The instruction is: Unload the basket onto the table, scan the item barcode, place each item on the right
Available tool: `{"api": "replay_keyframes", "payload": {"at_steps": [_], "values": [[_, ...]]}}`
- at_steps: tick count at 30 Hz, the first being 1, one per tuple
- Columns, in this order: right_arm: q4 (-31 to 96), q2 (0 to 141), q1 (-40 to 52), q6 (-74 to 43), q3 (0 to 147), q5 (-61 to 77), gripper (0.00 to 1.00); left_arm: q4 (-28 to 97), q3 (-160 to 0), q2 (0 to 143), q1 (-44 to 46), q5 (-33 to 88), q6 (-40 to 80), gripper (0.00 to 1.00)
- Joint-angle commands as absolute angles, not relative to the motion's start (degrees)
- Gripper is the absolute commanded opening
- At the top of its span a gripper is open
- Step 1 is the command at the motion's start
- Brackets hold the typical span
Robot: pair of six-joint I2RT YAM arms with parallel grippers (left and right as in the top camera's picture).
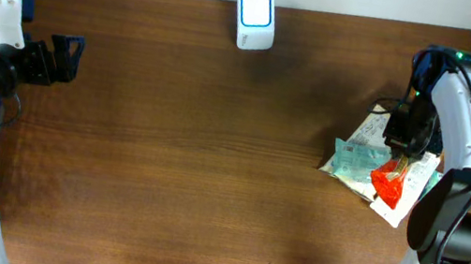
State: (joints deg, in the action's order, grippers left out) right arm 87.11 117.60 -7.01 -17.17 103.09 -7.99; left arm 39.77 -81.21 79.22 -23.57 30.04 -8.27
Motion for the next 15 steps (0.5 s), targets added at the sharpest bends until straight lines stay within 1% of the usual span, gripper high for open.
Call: {"api": "replay_keyframes", "payload": {"at_steps": [1, 2, 4, 5, 9, 11, 12, 15], "values": [[86.5, 115.8, -7.2, -19.1, 101.9, -11.2, 0.44, 39.7, -81.6, 78.7, -23.4, 30.6, -8.0, 0.99], [86.1, 115.8, -7.1, -18.9, 102.0, -11.2, 0.50, 39.7, -81.6, 78.7, -23.4, 30.6, -8.0, 0.99], [86.1, 115.6, -7.1, -18.1, 103.9, -11.0, 0.51, 39.7, -81.6, 78.7, -23.4, 30.6, -8.0, 0.99], [86.3, 114.5, -6.9, -15.7, 106.3, -9.5, 0.52, 39.7, -81.6, 78.7, -23.4, 30.6, -8.0, 0.99], [89.1, 103.7, -2.1, -7.1, 121.1, -1.4, 0.60, 39.7, -81.6, 78.7, -23.4, 30.6, -8.0, 0.99], [90.9, 98.0, 1.1, -7.1, 126.7, 1.3, 0.61, 39.7, -81.6, 78.7, -23.4, 30.6, -8.0, 0.99], [91.1, 94.0, 3.5, -7.1, 128.8, 1.3, 0.99, 39.7, -81.6, 78.7, -23.4, 30.6, -8.0, 0.99], [91.1, 87.4, 6.8, -6.9, 129.2, 1.1, 0.99, 39.7, -81.6, 78.7, -23.4, 30.6, -8.0, 0.99]]}}
